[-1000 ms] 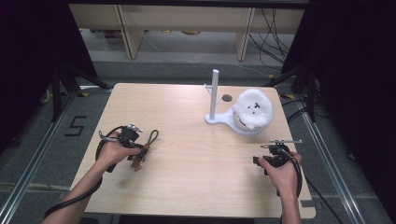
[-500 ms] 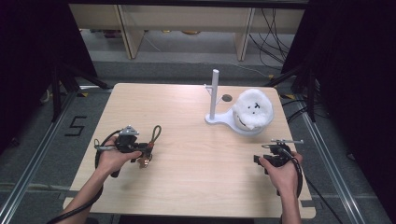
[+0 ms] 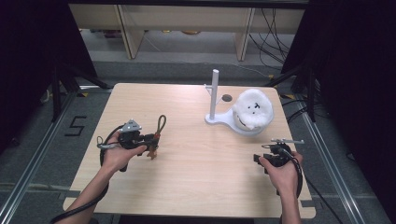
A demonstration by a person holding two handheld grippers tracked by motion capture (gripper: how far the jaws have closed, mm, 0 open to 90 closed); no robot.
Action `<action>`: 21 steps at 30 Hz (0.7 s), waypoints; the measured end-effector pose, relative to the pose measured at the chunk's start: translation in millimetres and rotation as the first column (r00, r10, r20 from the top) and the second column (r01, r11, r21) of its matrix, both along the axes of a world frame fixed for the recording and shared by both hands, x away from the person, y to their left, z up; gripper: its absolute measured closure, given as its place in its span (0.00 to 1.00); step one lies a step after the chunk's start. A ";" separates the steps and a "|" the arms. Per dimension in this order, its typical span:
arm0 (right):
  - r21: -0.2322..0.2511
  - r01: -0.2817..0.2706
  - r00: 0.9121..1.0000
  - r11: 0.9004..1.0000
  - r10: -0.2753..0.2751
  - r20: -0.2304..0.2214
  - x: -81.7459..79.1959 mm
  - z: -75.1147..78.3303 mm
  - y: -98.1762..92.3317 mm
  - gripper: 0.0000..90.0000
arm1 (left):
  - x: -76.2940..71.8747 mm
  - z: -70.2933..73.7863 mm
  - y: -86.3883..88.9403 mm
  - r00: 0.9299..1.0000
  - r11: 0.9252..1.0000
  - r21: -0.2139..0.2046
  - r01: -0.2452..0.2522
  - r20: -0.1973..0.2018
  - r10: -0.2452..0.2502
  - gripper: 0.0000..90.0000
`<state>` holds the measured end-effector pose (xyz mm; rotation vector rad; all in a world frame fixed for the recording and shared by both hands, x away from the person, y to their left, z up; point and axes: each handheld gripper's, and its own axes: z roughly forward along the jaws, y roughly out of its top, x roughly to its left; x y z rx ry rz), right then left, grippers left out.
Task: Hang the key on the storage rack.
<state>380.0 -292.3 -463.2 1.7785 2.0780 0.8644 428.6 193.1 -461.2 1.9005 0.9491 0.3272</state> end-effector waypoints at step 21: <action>0.015 0.009 1.000 1.000 -0.009 0.005 -0.4 1.3 0.1 0.59 | 8.1 16.1 -32.5 0.992 0.997 -0.075 0.027 0.123 -0.018 0.76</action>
